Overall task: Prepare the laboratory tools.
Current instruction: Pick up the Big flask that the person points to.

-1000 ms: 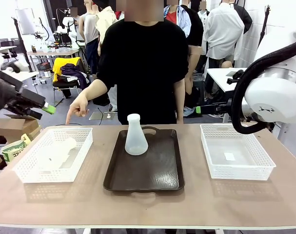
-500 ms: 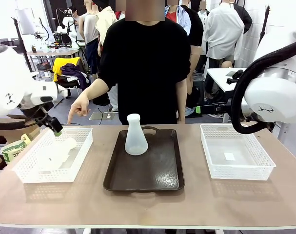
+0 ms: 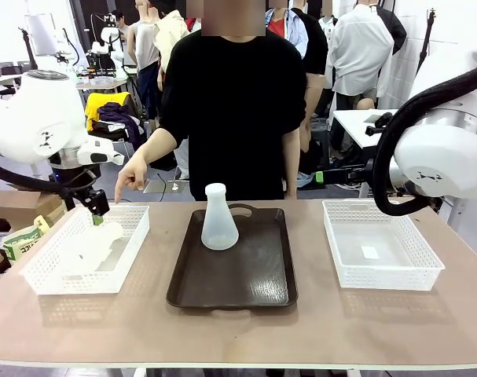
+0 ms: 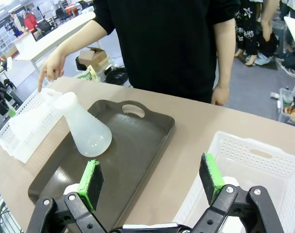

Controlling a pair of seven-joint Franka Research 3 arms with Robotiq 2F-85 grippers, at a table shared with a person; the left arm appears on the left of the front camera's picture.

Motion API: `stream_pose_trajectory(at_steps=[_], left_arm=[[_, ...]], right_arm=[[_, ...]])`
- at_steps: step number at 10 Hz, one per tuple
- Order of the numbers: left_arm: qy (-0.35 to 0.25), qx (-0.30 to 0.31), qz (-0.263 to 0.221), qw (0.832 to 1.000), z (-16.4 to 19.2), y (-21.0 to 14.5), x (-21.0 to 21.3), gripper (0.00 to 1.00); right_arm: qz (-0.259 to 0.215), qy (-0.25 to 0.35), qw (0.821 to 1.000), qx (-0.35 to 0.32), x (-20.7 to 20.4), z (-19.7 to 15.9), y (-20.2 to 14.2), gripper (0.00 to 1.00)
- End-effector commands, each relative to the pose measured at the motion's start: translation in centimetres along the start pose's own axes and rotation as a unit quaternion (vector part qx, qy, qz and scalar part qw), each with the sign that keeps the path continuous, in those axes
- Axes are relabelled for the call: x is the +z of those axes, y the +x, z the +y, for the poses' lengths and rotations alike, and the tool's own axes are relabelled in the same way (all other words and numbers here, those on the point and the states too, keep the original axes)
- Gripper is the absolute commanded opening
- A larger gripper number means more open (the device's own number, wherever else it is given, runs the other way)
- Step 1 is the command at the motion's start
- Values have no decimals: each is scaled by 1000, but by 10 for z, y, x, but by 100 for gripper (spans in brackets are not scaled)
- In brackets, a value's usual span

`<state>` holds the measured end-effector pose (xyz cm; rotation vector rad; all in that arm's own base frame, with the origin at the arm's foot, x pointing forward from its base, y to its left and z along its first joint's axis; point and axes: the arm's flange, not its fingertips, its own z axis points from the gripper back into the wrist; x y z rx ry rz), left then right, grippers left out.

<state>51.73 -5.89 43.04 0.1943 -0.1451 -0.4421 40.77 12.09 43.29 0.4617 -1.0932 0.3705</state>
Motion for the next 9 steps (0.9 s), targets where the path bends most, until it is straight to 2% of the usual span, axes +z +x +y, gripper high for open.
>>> stream_pose_trajectory(at_steps=[1, 5, 9], left_arm=[[-41, 17, -13, 999, 16, 10, -8, 100], [-65, 40, -31, 997, 29, 36, -38, 100], [-63, 48, -5, 997, 28, 53, -68, 100]], right_arm=[[10, -1, 1000, -2, 0, -1, 6, 100], [10, -1, 1000, -2, 0, -1, 6, 100], [10, -1, 1000, -2, 0, -1, 6, 100]])
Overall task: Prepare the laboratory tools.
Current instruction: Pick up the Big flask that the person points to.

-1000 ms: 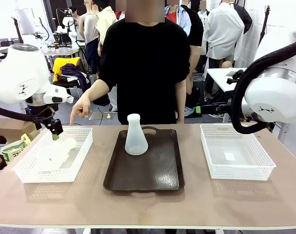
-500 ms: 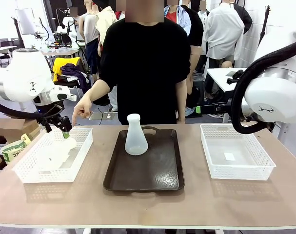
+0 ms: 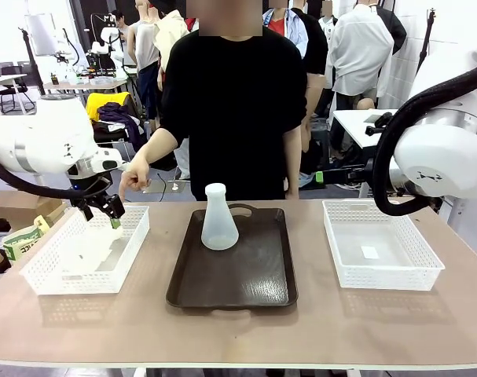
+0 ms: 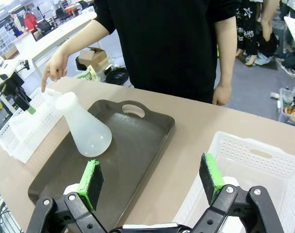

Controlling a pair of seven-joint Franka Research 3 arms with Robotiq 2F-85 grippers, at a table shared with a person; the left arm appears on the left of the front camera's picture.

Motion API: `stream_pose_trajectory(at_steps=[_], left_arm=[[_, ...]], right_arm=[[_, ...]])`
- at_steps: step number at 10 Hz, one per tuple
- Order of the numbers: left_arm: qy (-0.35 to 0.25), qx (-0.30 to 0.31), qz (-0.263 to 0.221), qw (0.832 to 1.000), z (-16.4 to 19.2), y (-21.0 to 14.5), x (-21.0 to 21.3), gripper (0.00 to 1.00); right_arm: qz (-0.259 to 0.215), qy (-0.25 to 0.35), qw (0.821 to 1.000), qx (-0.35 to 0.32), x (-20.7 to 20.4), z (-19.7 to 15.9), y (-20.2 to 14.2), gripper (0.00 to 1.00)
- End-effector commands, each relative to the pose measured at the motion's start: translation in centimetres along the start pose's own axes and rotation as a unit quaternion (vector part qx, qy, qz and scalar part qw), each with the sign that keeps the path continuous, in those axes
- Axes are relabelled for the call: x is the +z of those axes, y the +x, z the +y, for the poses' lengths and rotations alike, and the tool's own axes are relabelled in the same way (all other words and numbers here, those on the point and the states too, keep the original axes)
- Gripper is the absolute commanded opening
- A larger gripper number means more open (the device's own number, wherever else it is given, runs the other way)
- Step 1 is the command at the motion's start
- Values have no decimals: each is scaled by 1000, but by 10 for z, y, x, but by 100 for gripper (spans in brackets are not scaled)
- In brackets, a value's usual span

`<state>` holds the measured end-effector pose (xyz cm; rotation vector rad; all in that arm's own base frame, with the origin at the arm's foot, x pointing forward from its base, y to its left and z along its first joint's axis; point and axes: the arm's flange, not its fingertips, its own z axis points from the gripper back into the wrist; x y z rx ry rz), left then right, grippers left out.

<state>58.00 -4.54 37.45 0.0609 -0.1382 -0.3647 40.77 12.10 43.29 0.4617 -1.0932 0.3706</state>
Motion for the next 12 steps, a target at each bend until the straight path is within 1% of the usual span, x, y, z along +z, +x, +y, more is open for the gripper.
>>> stream_pose_trajectory(at_steps=[1, 3, 5, 7, 8, 9, 12], left_arm=[[0, 11, 3, 1000, 4, 14, -8, 100], [-11, 16, 15, 1000, 7, 19, -23, 100], [-9, 21, 23, 999, 8, 23, -33, 100], [-10, 18, 21, 1000, 7, 26, -39, 100], [-7, 17, 16, 1000, 8, 27, -43, 98], [-9, 16, 17, 1000, 9, 27, -45, 81], [-12, 22, 25, 999, 9, 27, -50, 23]], right_arm=[[10, -1, 1000, -2, 0, -1, 6, 100], [10, -1, 1000, -2, 0, -1, 6, 100], [10, -1, 1000, -2, 0, -1, 6, 100], [10, -1, 1000, -2, 0, -1, 6, 100], [10, -1, 1000, -2, 0, -1, 6, 100], [10, -1, 1000, -2, 0, -1, 6, 100], [10, -1, 1000, -2, 0, -1, 6, 100]])
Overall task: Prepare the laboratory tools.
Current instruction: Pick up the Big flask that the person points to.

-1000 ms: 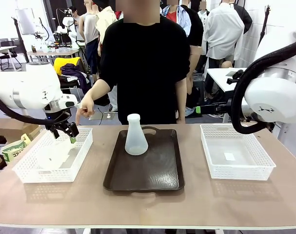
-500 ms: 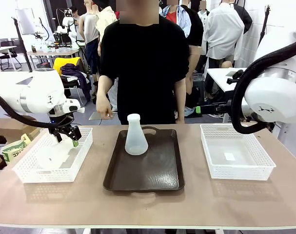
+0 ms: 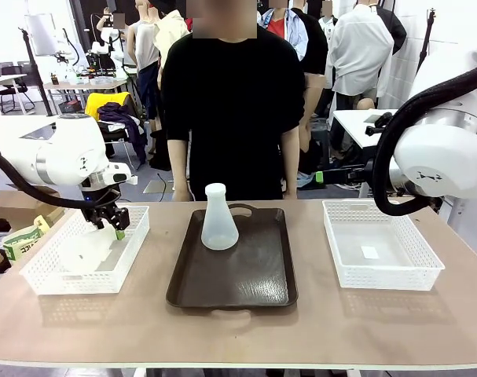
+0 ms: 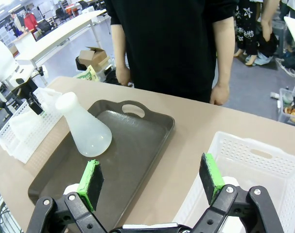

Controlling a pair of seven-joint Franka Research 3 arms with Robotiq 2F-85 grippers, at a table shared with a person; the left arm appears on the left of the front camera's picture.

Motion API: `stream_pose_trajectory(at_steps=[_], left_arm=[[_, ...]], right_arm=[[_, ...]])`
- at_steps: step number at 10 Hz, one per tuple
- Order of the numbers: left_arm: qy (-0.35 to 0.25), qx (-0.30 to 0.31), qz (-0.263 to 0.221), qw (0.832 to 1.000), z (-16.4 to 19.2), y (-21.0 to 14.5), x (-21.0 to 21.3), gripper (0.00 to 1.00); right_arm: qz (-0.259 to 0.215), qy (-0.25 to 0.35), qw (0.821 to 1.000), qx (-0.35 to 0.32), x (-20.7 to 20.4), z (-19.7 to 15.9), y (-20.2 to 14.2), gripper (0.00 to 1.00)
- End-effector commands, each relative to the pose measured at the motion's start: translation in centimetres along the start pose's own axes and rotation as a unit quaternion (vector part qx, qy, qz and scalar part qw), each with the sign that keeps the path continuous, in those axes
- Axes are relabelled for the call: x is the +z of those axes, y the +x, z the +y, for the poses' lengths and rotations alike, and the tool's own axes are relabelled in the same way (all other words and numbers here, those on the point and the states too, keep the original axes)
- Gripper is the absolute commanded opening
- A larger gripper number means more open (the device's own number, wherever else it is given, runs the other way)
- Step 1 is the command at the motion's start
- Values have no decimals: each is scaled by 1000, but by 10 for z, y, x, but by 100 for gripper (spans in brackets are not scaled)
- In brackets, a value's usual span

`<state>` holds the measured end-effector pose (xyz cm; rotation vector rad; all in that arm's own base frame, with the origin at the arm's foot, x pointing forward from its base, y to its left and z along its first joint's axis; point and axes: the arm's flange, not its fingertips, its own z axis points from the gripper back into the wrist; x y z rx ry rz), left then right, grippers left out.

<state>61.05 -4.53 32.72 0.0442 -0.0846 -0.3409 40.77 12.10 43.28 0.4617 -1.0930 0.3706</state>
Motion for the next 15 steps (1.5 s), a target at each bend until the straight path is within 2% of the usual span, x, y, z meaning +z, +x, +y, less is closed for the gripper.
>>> stream_pose_trajectory(at_steps=[1, 2, 15], left_arm=[[0, 9, -2, 1000, 0, 4, 4, 4], [-1, 10, -2, 1000, 1, 5, 5, 0], [1, 0, -2, 1000, 0, 2, 2, 0]], right_arm=[[10, -1, 1000, -2, 0, -1, 6, 100], [10, -1, 1000, -2, 0, -1, 6, 100], [10, -1, 1000, -2, 0, -1, 6, 100]])
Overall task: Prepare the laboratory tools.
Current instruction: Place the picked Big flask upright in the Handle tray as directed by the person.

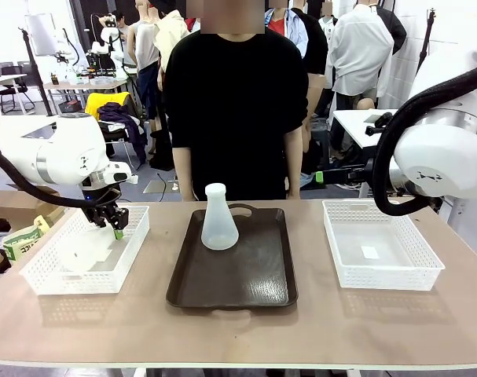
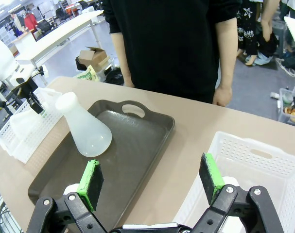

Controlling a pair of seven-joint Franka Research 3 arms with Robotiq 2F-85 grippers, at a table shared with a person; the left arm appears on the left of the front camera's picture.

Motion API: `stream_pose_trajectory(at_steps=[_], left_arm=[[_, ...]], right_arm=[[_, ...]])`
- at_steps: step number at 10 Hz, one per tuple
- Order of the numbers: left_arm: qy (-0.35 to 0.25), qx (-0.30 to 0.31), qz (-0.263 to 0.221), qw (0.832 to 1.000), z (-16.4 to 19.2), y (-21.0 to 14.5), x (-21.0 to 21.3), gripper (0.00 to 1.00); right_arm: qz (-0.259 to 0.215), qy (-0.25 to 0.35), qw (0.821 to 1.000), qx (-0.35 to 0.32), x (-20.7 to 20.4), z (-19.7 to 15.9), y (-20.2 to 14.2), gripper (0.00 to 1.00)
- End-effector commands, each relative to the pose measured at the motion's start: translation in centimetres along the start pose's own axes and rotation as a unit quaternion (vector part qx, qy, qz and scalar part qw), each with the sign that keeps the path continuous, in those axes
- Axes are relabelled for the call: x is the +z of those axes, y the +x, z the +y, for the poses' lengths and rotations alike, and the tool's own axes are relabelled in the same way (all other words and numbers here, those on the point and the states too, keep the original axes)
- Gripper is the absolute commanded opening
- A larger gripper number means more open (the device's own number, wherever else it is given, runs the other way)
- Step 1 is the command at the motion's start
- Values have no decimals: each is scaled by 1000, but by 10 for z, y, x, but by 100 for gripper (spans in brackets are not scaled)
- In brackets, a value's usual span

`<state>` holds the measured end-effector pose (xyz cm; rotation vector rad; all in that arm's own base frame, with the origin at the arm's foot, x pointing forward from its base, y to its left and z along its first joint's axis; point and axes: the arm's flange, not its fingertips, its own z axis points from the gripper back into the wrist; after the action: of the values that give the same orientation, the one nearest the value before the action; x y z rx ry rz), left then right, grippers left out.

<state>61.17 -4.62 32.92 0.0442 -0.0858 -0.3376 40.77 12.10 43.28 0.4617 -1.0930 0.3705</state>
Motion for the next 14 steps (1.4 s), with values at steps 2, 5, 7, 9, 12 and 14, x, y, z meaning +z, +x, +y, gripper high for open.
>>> stream_pose_trajectory(at_steps=[2, 5, 7, 9, 12, 14], left_arm=[[0, -2, -2, 1000, 0, 0, 0, 0], [0, -2, -2, 1000, 0, 0, 0, 0], [0, -2, -2, 1000, 0, 0, 0, 0], [0, 0, 0, 1000, 0, 0, 0, 0], [-14, -10, -20, 1000, -34, -22, 46, 0], [-17, 3, -51, 999, -41, -32, 84, 0]], right_arm=[[10, -1, 1000, -2, 0, -1, 6, 100], [10, -1, 1000, -2, 0, -1, 6, 100], [10, -1, 1000, -2, 0, -1, 6, 100], [10, -1, 1000, -2, 0, -1, 6, 100], [10, -1, 1000, -2, 0, -1, 6, 100], [10, -1, 1000, -2, 0, -1, 6, 100]])
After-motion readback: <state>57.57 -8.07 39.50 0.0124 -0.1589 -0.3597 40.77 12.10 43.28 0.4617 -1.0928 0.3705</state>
